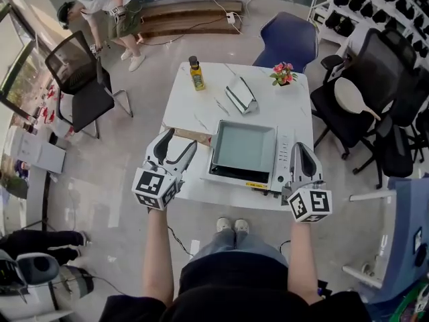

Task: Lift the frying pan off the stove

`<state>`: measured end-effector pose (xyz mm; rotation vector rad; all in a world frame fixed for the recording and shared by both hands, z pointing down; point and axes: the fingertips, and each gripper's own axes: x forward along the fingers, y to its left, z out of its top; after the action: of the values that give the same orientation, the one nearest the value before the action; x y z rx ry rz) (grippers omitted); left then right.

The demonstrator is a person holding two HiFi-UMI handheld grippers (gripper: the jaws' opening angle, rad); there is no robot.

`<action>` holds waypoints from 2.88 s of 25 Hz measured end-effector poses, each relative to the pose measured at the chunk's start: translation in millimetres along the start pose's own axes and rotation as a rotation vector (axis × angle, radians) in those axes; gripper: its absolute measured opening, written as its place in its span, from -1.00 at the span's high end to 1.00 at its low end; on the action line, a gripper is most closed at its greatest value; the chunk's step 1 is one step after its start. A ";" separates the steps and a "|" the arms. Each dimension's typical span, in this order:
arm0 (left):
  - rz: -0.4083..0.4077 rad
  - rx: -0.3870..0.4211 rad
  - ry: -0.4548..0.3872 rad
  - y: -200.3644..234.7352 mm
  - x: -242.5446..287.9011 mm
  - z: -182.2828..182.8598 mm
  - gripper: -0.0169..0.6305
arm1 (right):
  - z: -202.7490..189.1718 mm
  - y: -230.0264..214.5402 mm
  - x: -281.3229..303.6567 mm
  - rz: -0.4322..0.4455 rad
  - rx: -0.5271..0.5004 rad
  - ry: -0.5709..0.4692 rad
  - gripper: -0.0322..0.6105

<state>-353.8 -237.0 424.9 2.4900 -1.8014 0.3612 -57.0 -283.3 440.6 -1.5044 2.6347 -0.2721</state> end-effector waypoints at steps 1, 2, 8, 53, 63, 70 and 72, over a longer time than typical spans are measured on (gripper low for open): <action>-0.014 0.029 0.021 4.2 3.6 1.3 0.06 | 0.2 -0.8 2.1 -0.002 0.000 -0.002 0.89; -0.028 0.062 0.045 8.4 7.4 1.9 0.06 | 0.4 -1.6 4.2 -0.003 0.000 -0.003 0.89; -0.192 0.255 0.204 20.6 33.6 1.4 0.02 | -1.3 -4.8 16.5 -0.010 0.002 -0.002 0.89; -0.824 1.059 1.158 8.1 85.5 -212.4 0.78 | -27.5 -33.2 2.6 -0.086 0.019 0.092 0.89; -0.795 1.073 1.159 7.0 88.9 -210.8 0.90 | -28.7 -38.6 -0.3 -0.087 0.024 0.093 0.89; -0.777 1.026 1.110 4.6 88.8 -207.9 0.91 | -29.4 -39.2 -0.6 -0.088 0.028 0.100 0.89; -0.770 1.026 1.092 3.4 88.3 -206.5 0.91 | -29.4 -39.0 -1.4 -0.086 0.028 0.101 0.89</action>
<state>-364.1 -284.4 644.2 2.2032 -0.1552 2.3144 -28.4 -298.4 477.2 -1.6396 2.6324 -0.4005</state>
